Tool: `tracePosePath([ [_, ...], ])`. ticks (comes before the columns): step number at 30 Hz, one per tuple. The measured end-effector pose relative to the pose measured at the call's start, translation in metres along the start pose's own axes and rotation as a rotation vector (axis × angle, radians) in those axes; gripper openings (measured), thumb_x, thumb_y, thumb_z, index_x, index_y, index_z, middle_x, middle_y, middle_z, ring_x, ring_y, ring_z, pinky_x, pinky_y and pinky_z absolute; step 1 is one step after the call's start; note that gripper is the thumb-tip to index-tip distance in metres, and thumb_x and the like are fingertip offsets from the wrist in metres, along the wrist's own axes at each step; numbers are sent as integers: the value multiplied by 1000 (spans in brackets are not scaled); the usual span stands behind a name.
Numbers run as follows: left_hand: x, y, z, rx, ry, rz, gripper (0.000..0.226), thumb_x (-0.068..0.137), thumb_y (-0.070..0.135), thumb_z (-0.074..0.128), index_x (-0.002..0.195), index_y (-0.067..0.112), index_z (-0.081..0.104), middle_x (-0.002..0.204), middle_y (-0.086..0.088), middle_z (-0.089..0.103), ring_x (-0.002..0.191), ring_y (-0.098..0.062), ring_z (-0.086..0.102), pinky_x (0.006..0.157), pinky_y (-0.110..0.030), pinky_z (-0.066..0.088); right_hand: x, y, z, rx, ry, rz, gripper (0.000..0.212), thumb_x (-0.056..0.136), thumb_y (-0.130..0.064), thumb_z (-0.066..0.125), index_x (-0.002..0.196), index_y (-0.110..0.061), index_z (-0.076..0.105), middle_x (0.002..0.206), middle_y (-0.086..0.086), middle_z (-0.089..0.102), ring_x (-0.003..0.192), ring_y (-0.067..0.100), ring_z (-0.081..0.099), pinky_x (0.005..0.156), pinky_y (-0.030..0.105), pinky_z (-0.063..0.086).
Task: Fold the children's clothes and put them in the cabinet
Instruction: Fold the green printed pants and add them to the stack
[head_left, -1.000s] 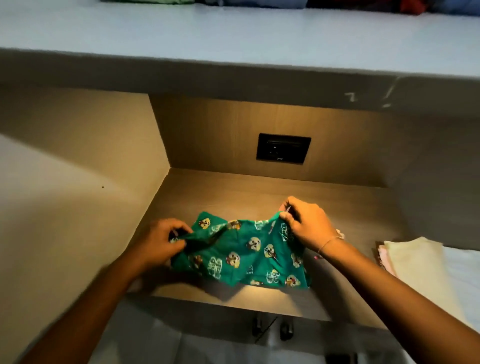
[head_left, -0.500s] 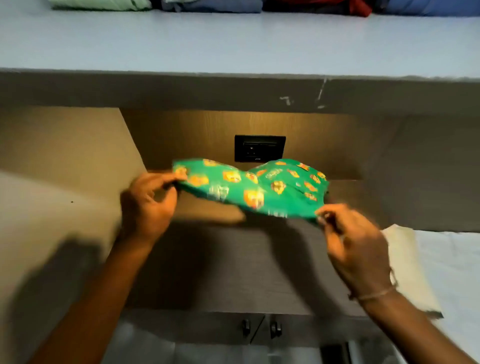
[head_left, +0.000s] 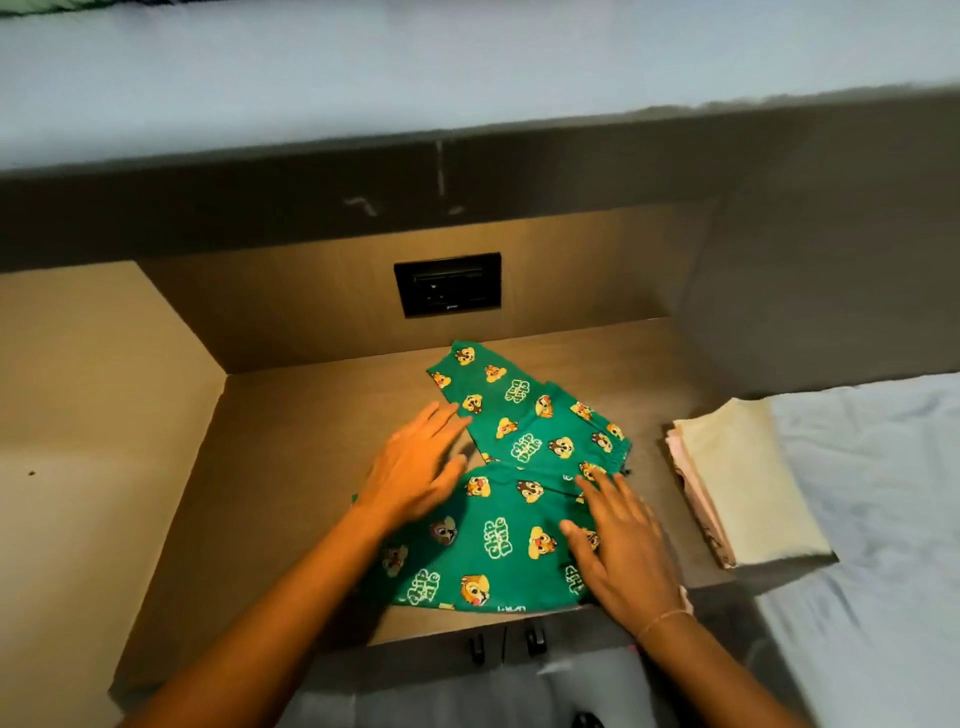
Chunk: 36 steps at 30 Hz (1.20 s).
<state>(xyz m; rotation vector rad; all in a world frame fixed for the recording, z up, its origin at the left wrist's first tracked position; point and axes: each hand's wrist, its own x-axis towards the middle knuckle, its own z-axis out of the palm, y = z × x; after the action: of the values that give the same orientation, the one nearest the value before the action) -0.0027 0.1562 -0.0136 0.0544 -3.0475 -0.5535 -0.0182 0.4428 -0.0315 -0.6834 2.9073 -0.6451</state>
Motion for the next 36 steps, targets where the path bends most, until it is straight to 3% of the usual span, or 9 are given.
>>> tracePosePath([
  [5,72,-10,23,298,-219,-33,64,98,55,10,154,25,3,163,-3,-3,149,-23,-8,121,-51,-2,10,5,31,-221,-143,75,69,94,-61,15,152,-30,-7,161,-3,-13,147,23,-19,119,54,-4],
  [9,69,-47,25,325,-207,-201,68,95,60,2,153,24,-2,162,-1,-4,149,-22,-5,120,-52,-1,13,4,36,-223,-129,104,70,92,-62,13,151,-29,-8,161,-6,-12,146,24,-20,118,56,-6],
  [13,64,-47,8,155,-237,-181,67,99,57,18,154,22,3,163,-4,0,150,-24,-2,120,-53,-1,16,-3,27,-197,-141,88,69,96,-59,17,152,-27,-7,162,-3,-11,147,26,-18,118,56,-7],
  [16,12,-48,-14,-7,-143,-104,64,90,51,44,147,23,36,155,-5,34,143,-30,27,116,-58,19,-4,-1,14,-69,-45,-7,61,97,-54,26,151,-28,17,162,-2,5,149,24,-7,119,52,-4],
  [19,-83,-61,-23,-48,-124,-34,46,70,49,51,110,34,66,123,4,59,118,-20,47,97,-52,38,-35,11,10,-11,58,-181,44,95,-47,40,132,-27,54,148,0,45,143,27,28,117,53,21],
  [23,-170,-72,-10,-36,-102,-65,41,73,52,59,110,40,69,128,12,56,119,-12,45,91,-45,43,-54,28,20,-81,-9,-240,33,92,-41,57,121,-28,64,140,-1,55,136,28,40,108,53,38],
  [30,-165,-62,10,-115,140,-75,33,84,43,49,88,18,70,115,-3,66,111,-21,56,91,-42,47,-57,25,24,-51,101,-256,32,91,-43,47,92,-20,70,118,1,68,118,31,56,95,49,49],
  [33,-155,-45,4,-516,272,-233,20,89,37,47,91,23,61,109,8,67,108,-13,59,89,-33,48,-67,11,16,61,152,-211,32,91,-40,47,91,-18,70,105,1,70,107,27,61,99,41,45],
  [36,-122,-28,-16,-830,430,-378,14,95,27,51,89,39,57,83,12,63,75,1,60,61,-21,54,-79,-11,1,340,178,-93,20,93,-44,48,91,-28,60,85,-15,65,79,8,61,73,24,46],
])
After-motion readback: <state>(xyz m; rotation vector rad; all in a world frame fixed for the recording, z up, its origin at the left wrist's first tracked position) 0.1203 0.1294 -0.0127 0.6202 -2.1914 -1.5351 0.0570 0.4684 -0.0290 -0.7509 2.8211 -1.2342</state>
